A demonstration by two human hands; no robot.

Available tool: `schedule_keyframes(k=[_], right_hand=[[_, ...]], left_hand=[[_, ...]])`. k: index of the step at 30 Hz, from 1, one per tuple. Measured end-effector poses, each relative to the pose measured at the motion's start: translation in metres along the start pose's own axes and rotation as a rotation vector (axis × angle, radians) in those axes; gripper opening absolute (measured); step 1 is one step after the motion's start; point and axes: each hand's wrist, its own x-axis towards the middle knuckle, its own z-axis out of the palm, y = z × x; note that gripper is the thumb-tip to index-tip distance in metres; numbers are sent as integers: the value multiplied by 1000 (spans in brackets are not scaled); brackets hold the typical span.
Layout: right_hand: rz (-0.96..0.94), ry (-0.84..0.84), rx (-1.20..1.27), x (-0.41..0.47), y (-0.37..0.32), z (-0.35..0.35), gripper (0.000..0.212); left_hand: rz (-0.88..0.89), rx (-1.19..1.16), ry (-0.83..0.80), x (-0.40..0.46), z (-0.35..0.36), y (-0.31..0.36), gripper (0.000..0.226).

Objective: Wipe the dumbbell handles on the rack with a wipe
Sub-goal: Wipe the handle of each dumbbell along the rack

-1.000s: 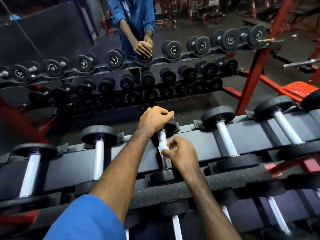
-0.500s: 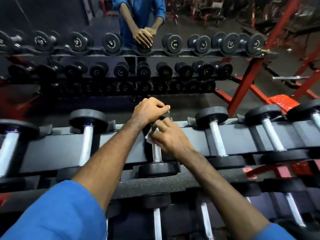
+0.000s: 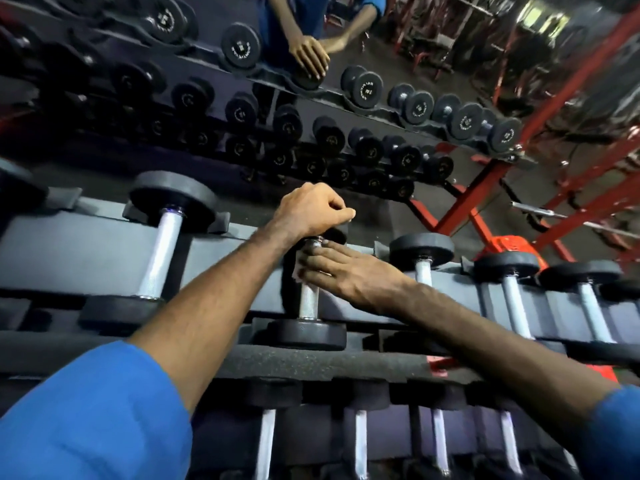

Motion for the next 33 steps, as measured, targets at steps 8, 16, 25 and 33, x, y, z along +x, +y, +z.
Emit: schedule_keyframes(k=[8, 16, 25, 33], right_hand=[[-41, -134, -113, 12, 4, -8, 47], [-5, -138, -155, 16, 3, -15, 48], [-72, -71, -95, 3, 1, -1, 44], [-12, -34, -90, 3, 4, 6, 41]], left_hand=[[20, -34, 8, 1, 0, -4, 28], [6, -39, 18, -1, -1, 0, 27], [-31, -12, -1, 0, -2, 3, 28], [-72, 84, -16, 4, 2, 17, 27]])
